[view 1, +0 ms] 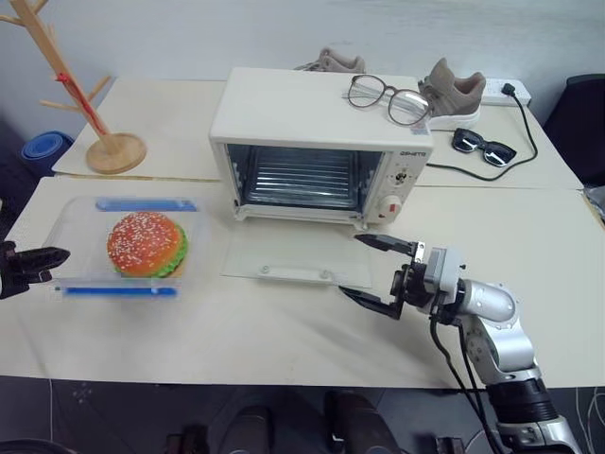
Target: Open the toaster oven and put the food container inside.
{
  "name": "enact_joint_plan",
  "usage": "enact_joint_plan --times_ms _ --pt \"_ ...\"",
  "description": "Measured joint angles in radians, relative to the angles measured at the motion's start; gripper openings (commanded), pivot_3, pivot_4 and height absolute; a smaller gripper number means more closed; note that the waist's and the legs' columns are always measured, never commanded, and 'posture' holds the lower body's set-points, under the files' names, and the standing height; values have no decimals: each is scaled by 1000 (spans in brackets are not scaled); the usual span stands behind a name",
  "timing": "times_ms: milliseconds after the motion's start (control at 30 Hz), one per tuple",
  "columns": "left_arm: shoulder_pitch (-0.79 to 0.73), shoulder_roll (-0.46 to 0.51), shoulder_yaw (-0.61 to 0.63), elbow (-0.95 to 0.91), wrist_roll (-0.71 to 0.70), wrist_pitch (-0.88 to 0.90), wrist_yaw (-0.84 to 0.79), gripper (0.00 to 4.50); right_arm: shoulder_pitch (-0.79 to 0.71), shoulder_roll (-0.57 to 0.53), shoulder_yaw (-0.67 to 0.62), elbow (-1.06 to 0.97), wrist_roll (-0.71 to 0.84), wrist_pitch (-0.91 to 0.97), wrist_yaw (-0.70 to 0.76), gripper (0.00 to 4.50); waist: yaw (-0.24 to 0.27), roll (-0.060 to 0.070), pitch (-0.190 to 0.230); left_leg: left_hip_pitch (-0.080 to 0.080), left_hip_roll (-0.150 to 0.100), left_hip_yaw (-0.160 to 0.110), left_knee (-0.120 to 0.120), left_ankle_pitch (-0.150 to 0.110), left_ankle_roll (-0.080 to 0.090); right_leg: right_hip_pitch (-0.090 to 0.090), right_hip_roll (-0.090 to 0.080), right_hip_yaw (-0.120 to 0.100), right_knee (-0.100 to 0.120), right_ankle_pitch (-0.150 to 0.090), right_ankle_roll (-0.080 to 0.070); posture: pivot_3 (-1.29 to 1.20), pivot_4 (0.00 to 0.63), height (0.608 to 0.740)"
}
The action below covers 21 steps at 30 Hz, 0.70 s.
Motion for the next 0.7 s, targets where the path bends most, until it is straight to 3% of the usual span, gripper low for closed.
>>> enact_joint_plan --times_ms 133,233,400,667,700 --pt "-110 -64 -58 -106 -44 89 5 239 33 -39 -41 17 -8 -8 -1 4500 -1 1 0 0 0 0 0 0 0 0 1 0 1 0 0 0 150 740" --pt "-313 -291 -127 -155 -24 129 141 239 69 -54 -68 12 -14 -14 -20 4500 21 2 1 0 -1 -1 3 1 1 1 2 -1 3 1 1 0 150 740" --pt "-430 -587 -253 -162 15 149 343 239 158 -59 -94 -40 -21 -9 -70 4500 20 0 1 -1 -1 1 5 2 -3 1 3 0 4 2 3 0 150 740" --pt "-538 -748 -350 -148 102 147 441 239 226 -65 -101 -148 -23 25 -137 4500 25 0 1 0 -2 1 7 4 -4 2 3 1 3 2 3 0 150 740" --pt "-552 -761 -357 -140 118 147 443 589 238 -65 -100 -160 -24 27 -144 4500 25 0 1 1 -2 1 7 4 -4 3 3 1 3 2 3 0 150 740"
